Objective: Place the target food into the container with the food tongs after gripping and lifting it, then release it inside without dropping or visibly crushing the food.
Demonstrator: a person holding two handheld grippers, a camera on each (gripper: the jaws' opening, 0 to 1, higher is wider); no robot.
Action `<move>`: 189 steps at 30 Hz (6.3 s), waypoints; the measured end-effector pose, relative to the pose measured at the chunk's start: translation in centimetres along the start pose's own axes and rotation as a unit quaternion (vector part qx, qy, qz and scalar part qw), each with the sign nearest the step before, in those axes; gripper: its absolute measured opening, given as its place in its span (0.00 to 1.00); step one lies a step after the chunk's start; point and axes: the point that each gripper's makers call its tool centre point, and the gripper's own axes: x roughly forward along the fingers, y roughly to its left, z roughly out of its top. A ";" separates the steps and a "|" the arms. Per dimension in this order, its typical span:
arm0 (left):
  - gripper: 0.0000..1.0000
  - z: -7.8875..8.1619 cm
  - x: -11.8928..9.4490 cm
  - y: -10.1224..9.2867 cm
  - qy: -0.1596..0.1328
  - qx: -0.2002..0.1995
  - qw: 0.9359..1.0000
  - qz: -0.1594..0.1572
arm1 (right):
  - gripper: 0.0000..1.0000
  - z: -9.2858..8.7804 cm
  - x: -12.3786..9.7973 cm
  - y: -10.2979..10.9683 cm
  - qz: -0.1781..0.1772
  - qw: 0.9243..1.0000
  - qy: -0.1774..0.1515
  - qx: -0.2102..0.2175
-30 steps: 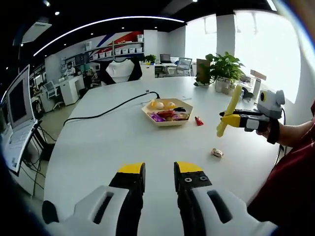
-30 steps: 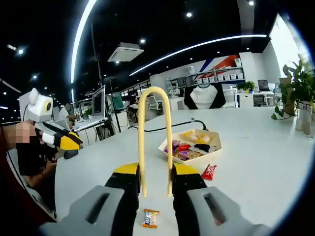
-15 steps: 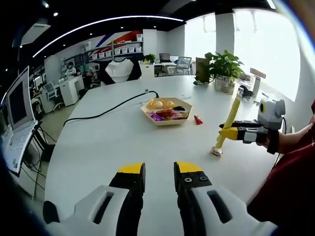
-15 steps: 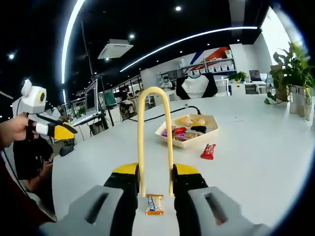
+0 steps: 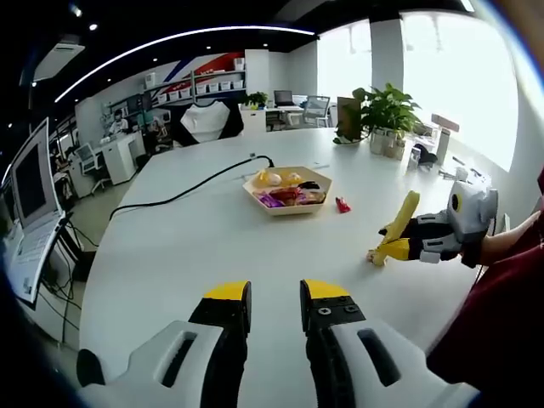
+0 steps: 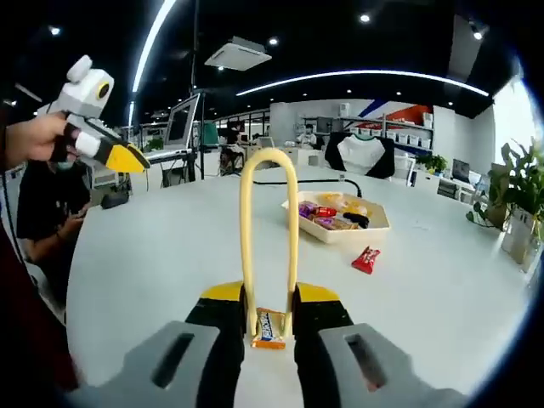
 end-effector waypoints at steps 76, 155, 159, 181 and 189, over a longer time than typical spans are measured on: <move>0.22 -1.6 -0.8 3.6 -0.014 -0.062 0.997 0.038 | 0.23 17.4 8.2 -13.4 -0.048 0.982 -0.146 0.106; 0.19 -4.8 -1.3 0.4 0.004 -0.066 0.998 0.015 | 0.20 6.9 4.8 -8.1 0.227 0.973 0.017 -0.047; 0.19 -5.4 -1.9 0.9 0.009 -0.070 0.997 0.023 | 0.21 5.3 5.0 -6.7 0.269 0.958 0.029 -0.093; 0.18 -5.0 -2.4 1.3 0.018 -0.064 0.997 0.037 | 0.16 1.8 7.1 -7.5 0.235 0.959 0.101 -0.121; 0.17 -4.5 -2.2 1.0 0.018 -0.057 0.998 0.036 | 0.15 1.9 6.8 -8.8 0.170 0.981 0.089 -0.025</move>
